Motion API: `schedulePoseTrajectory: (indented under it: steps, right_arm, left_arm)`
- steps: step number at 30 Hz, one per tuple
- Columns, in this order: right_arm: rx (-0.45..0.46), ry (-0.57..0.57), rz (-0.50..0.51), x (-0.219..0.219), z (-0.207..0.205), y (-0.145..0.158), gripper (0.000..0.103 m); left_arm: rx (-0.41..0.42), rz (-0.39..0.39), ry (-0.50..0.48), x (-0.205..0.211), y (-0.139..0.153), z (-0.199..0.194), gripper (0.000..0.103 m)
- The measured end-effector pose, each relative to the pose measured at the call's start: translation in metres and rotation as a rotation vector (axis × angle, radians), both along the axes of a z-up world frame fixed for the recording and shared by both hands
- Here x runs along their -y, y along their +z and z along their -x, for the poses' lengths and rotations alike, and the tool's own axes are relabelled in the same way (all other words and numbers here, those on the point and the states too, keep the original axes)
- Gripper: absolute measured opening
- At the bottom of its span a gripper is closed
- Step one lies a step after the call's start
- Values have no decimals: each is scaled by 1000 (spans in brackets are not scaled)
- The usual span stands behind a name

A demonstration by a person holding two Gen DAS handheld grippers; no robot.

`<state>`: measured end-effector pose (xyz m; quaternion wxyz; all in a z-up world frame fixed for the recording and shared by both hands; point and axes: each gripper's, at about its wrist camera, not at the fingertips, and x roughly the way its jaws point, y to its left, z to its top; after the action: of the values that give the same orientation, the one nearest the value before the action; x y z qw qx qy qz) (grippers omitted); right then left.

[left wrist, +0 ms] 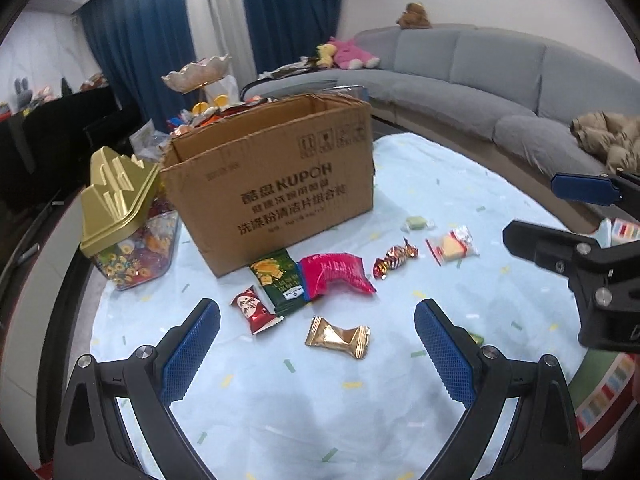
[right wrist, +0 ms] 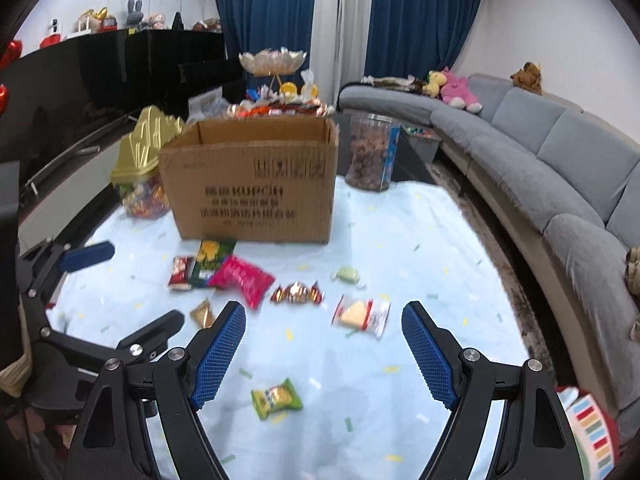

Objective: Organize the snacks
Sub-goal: 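Move left tool to the gold-wrapped candy while right tool approaches the green-yellow packet, then close left tool on the gold candy while right tool closes on the green-yellow packet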

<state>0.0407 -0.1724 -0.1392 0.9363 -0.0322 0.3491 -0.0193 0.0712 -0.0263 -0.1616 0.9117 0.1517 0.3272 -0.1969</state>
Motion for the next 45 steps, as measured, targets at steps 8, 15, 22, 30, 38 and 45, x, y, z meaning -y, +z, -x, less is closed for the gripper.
schedulePoseTrajectory:
  steps: [8,15,22,30,38,45]
  right_arm:
    - [-96,-15,1,-5,1,-35,81]
    - [-168,-12,-3,-10,0,-62,81]
    - [-230,-5,-36,-14,-8,-84,81]
    - [-282,14,-46,-18,-14,-103,81]
    - [-299,8,-35,-15,-22,-113,74]
    - [-284,50,-41,-19,-19,-113,59]
  left_arm:
    - [-57,-20,-54,0,-29,-12,98]
    - [-119,-28,-101,-1,-49,-24,94]
    - [-168,-30,-109,1,-65,-35,90]
    - [-201,-31,-116,6,-78,-45,83]
    - [-232,-19,-115,6,-88,-55,72]
    - [-232,8,-133,7,-88,-53,62]
